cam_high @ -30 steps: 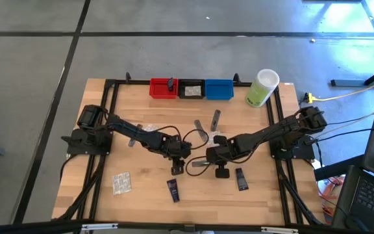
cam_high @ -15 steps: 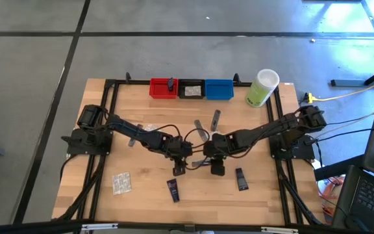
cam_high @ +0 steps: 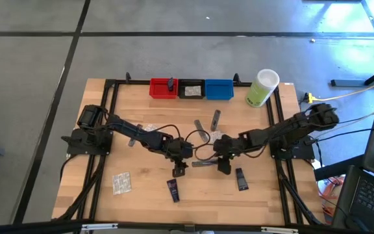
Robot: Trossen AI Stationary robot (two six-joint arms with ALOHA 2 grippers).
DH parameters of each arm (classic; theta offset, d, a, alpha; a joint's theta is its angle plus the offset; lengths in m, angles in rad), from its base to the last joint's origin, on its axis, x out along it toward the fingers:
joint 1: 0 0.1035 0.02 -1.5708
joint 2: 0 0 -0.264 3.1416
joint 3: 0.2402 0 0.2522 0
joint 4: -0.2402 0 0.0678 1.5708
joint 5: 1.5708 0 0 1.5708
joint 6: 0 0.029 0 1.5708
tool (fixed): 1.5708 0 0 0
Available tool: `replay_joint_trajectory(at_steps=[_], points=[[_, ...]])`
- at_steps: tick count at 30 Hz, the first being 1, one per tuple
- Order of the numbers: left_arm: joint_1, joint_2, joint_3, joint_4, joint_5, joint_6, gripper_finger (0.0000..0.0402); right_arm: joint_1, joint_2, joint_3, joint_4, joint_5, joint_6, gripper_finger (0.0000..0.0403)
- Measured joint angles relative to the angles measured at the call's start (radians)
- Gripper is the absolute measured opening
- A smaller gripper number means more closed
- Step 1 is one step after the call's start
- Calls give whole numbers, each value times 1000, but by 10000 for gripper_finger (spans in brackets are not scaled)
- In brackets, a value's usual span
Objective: Pick & Place Travel size toiletries
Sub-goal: Put the black comb into the blue bin
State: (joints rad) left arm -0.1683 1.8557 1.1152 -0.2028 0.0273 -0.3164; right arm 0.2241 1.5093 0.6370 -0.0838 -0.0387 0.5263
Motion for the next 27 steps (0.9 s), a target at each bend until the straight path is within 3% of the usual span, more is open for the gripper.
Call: replay_joint_trajectory(at_steps=[6,10,18,27], points=[[0,0,0,26,26,0,205,0,-2,-99,85,31,61,165],[1,0,0,32,39,0,205,0,11,-141,204,31,60,181],[1,0,0,51,64,-2,205,0,10,-163,248,31,53,205],[1,0,0,50,64,-3,205,1,43,-164,304,33,55,174]])
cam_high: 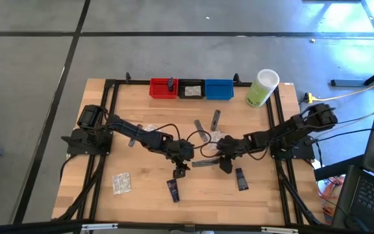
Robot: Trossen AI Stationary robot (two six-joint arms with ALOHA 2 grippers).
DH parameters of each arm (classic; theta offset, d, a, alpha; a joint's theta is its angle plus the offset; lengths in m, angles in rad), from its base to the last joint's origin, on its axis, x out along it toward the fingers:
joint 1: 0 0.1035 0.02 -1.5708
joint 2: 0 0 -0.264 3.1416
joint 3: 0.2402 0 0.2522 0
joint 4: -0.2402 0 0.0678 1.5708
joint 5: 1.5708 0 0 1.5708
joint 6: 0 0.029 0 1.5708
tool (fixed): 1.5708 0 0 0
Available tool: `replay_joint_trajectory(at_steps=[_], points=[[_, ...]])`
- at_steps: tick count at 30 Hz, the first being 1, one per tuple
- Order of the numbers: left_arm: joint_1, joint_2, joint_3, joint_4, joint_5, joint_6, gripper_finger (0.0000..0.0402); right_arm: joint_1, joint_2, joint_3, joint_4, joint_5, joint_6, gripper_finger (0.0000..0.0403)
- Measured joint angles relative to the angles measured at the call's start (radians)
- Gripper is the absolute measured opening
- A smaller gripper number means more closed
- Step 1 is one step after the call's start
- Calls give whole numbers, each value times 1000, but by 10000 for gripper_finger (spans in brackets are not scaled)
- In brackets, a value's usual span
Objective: Pick & Place Travel size toiletries
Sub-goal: Put the black comb into the blue bin
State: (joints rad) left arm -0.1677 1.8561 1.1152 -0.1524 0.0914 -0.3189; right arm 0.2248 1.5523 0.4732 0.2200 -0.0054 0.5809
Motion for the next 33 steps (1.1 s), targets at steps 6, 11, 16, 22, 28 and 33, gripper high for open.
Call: replay_joint_trajectory(at_steps=[6,11,16,22,28,33], points=[[0,0,0,0,0,6,205,19,59,4,80,1,4,152],[0,0,0,-1,0,7,205,32,63,4,74,-6,14,151],[0,0,0,-1,0,7,205,33,62,5,59,-27,13,160],[0,0,0,-1,8,7,205,33,62,5,52,-36,12,164],[0,0,0,-1,9,7,205,34,62,5,40,-36,11,151],[0,0,0,-1,8,7,205,34,61,5,33,-36,7,144]])
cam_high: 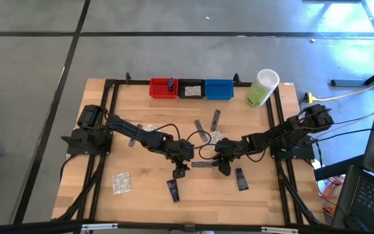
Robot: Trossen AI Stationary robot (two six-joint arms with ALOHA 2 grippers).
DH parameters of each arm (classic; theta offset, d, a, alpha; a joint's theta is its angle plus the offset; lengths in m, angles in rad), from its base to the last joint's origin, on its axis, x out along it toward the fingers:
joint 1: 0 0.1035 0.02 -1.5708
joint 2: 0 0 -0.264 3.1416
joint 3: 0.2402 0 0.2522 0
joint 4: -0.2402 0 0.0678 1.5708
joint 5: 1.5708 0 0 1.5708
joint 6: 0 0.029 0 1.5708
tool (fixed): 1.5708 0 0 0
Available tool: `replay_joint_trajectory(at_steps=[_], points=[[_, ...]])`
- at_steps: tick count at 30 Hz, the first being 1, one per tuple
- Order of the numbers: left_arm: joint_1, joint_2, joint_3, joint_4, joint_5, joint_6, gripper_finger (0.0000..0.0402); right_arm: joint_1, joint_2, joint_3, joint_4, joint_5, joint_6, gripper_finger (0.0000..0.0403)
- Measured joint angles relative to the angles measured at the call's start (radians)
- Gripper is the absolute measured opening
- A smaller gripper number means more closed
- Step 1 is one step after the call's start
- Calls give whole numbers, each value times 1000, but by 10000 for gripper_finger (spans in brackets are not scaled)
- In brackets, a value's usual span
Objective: Pick & Place Travel size toiletries
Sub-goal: Put the black comb into the blue bin
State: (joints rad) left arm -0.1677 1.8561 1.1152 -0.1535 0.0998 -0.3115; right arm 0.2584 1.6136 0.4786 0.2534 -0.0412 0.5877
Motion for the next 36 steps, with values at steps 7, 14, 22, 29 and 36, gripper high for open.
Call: replay_joint_trajectory(at_steps=[7,14,22,29,36], points=[[0,0,0,0,0,-4,205,0,-2,1,-12,-1,3,156],[0,0,0,0,2,-5,205,2,-20,2,-45,-4,7,173],[0,0,0,0,6,-6,205,10,-57,-2,-97,-1,34,158],[2,0,0,7,7,-7,205,14,-57,-6,-80,38,33,148],[2,0,0,8,5,16,205,14,-56,-7,-70,48,34,160]])
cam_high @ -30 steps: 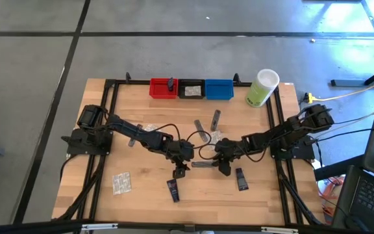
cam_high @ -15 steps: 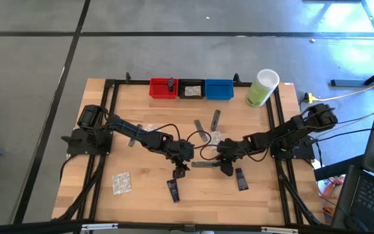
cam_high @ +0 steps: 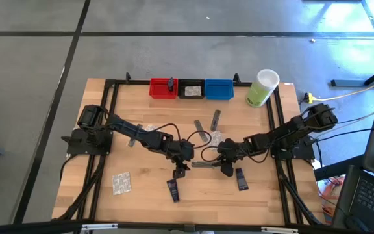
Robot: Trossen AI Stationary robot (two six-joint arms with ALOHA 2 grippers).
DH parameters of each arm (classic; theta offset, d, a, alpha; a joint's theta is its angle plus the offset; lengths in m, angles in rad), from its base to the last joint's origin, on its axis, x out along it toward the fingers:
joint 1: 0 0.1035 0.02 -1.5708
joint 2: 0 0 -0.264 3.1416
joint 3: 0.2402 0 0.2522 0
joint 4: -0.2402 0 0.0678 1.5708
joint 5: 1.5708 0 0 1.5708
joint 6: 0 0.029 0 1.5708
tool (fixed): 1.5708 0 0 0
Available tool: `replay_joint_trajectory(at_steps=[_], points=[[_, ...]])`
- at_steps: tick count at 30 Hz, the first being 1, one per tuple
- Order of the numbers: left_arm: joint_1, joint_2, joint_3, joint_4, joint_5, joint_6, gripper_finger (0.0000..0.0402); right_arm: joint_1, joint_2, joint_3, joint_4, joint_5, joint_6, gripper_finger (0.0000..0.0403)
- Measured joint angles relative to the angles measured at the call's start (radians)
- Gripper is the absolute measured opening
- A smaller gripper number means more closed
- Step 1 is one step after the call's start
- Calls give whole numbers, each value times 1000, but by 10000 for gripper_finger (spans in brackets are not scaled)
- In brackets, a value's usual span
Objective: Pick & Place Travel size toiletries
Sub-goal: Put the black comb into the blue bin
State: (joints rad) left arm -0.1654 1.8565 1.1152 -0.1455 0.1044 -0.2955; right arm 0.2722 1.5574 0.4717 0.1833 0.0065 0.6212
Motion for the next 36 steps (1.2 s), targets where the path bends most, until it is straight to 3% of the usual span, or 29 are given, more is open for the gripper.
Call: replay_joint_trajectory(at_steps=[6,14,19,25,36], points=[[0,0,0,16,-5,2,205,14,3,-1,38,16,0,164],[0,0,0,19,-7,3,205,16,5,-1,41,36,0,130],[0,0,0,19,-9,3,205,16,5,0,31,57,-1,90],[0,0,0,19,-11,3,205,15,5,0,20,55,-5,11],[0,0,0,19,-11,3,205,16,-4,2,5,38,-27,2]])
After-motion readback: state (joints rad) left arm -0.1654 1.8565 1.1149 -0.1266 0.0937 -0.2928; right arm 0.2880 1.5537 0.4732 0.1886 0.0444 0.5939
